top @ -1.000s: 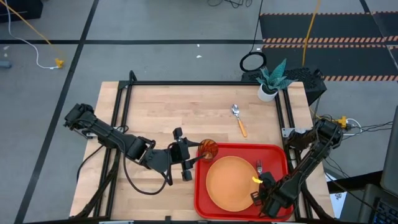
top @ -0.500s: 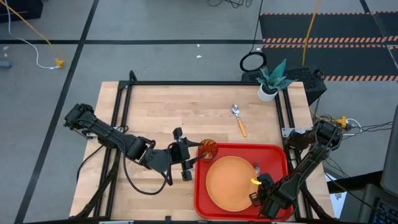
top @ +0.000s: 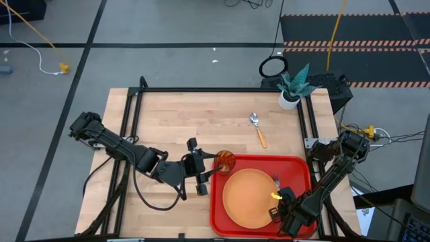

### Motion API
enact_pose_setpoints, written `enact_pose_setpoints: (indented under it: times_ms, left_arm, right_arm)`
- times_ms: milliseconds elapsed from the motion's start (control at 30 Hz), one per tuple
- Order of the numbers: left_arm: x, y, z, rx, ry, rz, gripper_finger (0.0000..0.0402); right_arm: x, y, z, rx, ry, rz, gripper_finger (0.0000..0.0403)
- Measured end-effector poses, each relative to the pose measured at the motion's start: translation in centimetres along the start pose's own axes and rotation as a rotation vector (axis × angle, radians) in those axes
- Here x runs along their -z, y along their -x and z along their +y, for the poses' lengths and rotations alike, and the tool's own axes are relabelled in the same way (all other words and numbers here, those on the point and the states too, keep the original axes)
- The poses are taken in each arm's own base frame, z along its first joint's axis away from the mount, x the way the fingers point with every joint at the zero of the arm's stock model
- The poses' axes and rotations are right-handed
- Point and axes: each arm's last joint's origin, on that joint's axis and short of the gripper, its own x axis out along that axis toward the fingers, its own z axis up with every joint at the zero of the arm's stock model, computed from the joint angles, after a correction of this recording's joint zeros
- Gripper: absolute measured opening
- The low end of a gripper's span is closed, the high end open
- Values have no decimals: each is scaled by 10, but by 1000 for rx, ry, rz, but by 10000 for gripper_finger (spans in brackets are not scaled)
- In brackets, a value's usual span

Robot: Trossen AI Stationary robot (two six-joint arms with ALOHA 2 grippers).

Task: Pick and place plate/cup/fork/spoon on tray
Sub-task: Put the pink fork to the right of the orange plate on the red tray

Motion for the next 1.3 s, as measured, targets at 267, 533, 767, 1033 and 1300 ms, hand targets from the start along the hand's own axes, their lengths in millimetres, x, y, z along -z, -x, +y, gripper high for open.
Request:
enact_pose_setpoints:
  times_ms: [267,533,767,1033,1300]
  left_arm:
    - [0,0,0,0,1,-1,191]
    - [0,0,0,2,1,-2,191]
    - [-1,1,-1,5,5,-9,191]
    - [-1,1,-1,6,7,-11,191]
    - [-1,1,-1,6,7,-11,191]
  right_arm:
    - [-1,0,3,-14,-9,21,100]
    - [2,1,7,-41,-2,62,100]
    - [3,1,7,-48,3,68,100]
    - [6,1,9,-74,9,92,100]
    - [4,1,6,-29,1,89,100]
